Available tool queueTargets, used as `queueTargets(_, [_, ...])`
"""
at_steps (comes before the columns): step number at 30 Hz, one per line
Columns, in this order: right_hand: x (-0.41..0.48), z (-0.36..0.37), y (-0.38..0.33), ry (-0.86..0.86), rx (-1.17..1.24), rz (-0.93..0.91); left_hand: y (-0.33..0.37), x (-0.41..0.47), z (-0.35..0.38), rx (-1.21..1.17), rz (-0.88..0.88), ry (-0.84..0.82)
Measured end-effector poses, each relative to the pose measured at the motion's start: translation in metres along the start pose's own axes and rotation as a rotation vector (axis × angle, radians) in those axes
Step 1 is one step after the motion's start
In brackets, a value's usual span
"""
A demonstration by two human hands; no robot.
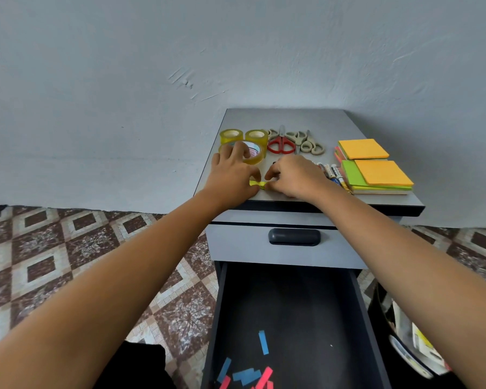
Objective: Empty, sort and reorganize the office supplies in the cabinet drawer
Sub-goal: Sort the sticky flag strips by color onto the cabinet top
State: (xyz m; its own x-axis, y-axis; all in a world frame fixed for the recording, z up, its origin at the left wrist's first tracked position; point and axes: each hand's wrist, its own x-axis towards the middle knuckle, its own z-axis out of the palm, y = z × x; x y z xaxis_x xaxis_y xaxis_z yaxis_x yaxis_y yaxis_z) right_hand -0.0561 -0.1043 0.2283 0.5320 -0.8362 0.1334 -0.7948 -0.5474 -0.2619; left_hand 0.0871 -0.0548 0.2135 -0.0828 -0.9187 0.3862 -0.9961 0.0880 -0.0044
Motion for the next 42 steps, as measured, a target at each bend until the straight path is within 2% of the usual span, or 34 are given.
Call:
queueTargets(5, [0.002, 0.005, 0.004, 0.002, -0.109, -0.042, 0.000, 0.001, -0.001, 0.004, -0.009, -0.025])
queueTargets(16, [-0.001, 0.007, 0.007, 0.060, -0.114, -0.033, 0.004, 0.003, -0.003, -0.025, -0.030, -0.037])
queueTargets(22, [-0.012, -0.002, 0.004, 0.073, -0.049, -0.019, 0.004, -0.002, -0.012, -0.122, -0.049, -0.004])
queueTargets(29, [-0.048, -0.012, 0.004, 0.186, 0.131, -0.054, 0.007, -0.042, -0.025, -0.314, -0.031, 0.108])
queueTargets(33, [-0.084, -0.004, 0.004, 0.148, 0.252, -0.065, 0.020, -0.083, -0.019, -0.403, -0.024, 0.055])
queueTargets(36, [-0.110, 0.009, 0.005, 0.081, 0.257, -0.082, 0.029, -0.114, -0.006, -0.433, 0.005, 0.007])
queueTargets(42, [-0.153, 0.055, 0.015, -0.045, 0.267, -0.057, 0.046, -0.168, 0.032, -0.527, -0.062, -0.206])
